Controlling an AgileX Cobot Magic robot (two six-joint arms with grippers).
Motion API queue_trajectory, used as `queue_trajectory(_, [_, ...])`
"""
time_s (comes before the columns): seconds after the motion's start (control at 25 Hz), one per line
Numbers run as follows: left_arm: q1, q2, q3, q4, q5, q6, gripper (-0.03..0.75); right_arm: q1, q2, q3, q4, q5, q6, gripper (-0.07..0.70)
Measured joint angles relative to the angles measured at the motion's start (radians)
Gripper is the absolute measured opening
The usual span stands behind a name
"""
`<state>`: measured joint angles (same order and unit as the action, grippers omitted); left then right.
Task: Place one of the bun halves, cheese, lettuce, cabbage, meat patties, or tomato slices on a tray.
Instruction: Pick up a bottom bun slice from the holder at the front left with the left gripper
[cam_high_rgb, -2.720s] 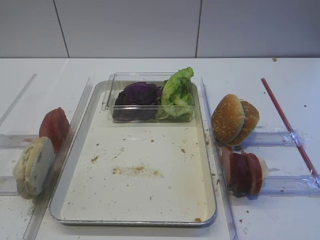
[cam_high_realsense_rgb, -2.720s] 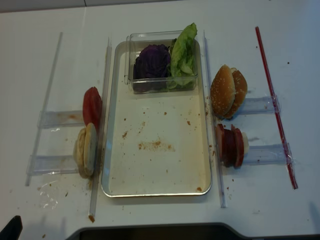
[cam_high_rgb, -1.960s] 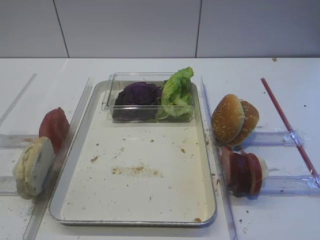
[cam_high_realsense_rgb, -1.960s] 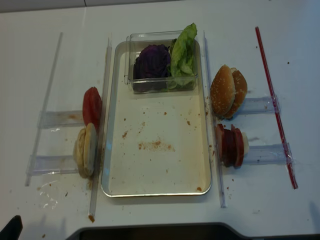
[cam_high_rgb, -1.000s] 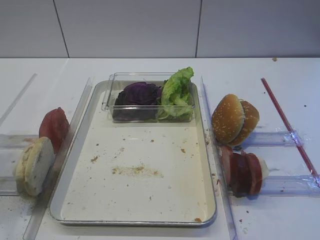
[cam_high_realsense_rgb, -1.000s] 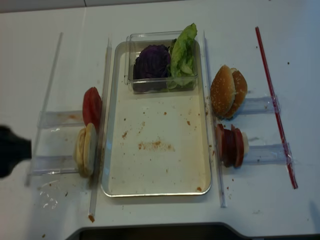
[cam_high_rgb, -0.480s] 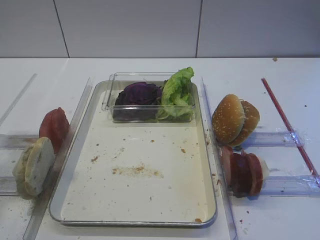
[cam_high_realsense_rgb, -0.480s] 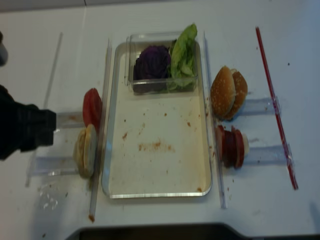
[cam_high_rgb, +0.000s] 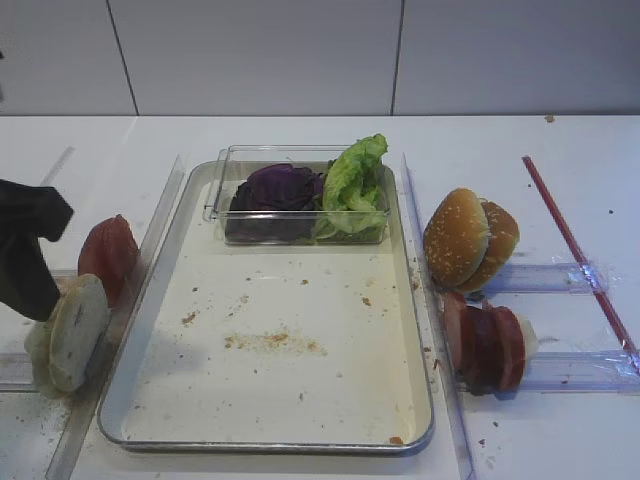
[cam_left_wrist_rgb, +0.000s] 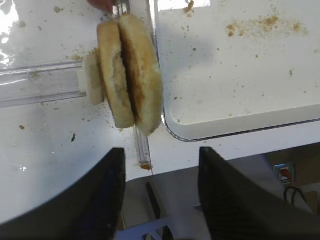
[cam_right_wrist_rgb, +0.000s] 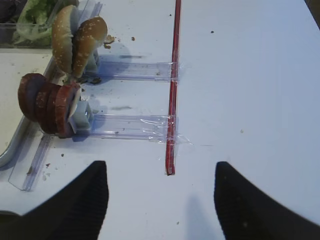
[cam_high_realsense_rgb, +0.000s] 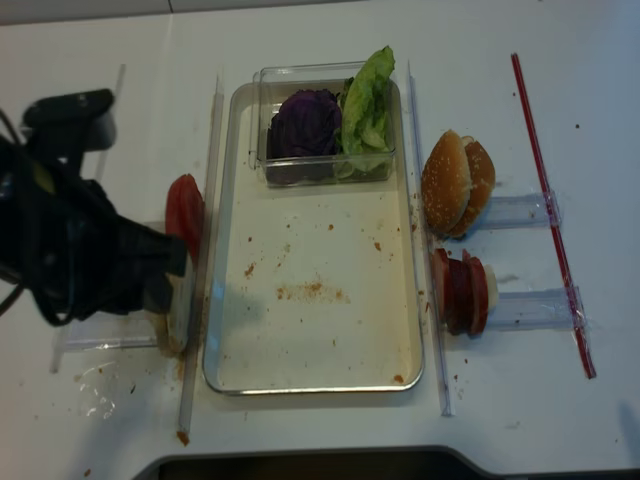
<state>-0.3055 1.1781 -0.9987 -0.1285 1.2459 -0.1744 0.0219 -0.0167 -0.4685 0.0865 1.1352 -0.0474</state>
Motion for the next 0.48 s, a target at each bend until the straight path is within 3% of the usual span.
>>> queue_trajectory(0.2, [-0.056,0.114,-0.061,0.071,-0.007,-0.064,0.332,0.0,0.0,0.0,0.0,0.0,0.0,0.497])
queue_trajectory(0.48, [-0.064,0.225,-0.104,0.076,-0.018,-0.073,0.332,0.0,0.0,0.0,0.0,0.0,0.0,0.497])
